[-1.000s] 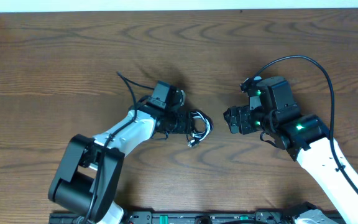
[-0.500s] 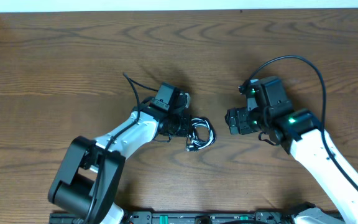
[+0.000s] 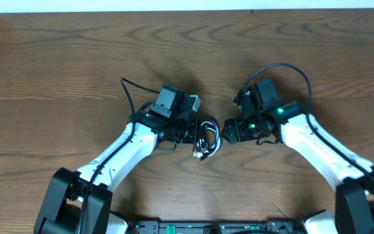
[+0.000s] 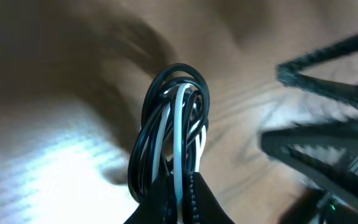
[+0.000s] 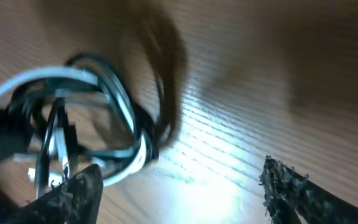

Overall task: Untangle cables
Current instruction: 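Grasp the cable bundle with both grippers from opposite sides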

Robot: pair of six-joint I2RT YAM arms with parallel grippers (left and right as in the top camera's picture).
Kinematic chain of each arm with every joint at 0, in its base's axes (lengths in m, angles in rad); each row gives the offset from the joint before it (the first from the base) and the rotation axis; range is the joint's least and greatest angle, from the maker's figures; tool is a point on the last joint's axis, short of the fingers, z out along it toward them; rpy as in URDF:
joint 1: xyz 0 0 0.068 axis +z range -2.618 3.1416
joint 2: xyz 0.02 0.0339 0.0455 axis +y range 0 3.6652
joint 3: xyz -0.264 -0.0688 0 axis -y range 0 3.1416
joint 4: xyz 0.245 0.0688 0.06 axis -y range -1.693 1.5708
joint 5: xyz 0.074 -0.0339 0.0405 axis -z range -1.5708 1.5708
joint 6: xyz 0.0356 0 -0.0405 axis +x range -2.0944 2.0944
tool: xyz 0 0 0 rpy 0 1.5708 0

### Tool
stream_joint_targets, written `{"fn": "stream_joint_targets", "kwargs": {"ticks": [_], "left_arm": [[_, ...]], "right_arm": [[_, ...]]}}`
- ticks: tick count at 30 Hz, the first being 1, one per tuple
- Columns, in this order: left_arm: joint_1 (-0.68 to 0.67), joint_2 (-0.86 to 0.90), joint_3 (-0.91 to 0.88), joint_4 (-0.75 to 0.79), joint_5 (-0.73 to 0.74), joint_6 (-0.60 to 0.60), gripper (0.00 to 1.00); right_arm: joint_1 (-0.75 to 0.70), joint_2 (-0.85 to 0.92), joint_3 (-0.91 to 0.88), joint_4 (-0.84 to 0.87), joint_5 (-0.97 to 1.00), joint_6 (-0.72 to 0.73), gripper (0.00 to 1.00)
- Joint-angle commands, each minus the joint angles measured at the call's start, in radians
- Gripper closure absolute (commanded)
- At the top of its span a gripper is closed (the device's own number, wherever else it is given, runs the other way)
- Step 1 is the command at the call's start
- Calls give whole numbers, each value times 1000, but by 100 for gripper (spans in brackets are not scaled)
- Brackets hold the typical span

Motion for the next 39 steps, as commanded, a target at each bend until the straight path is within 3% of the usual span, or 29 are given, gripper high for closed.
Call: {"fn": "stream_joint_targets", "kwargs": {"ticks": [1, 14, 27, 32, 39], "left_arm": [[0, -18, 13, -25, 42, 32, 92], [0, -18, 12, -34, 13, 31, 92], [0, -18, 12, -44, 13, 31, 92], [0, -18, 12, -45, 13, 31, 92], [0, -18, 12, -45, 13, 31, 92]], "right_arm": [[-9, 30, 5, 40, -57, 20, 25], [35, 37, 4, 79, -99, 16, 49], [35, 97, -74, 286, -199, 16, 53], [35, 117, -80, 312, -195, 16, 60], [36, 117, -86, 357, -195, 16, 61]]}}
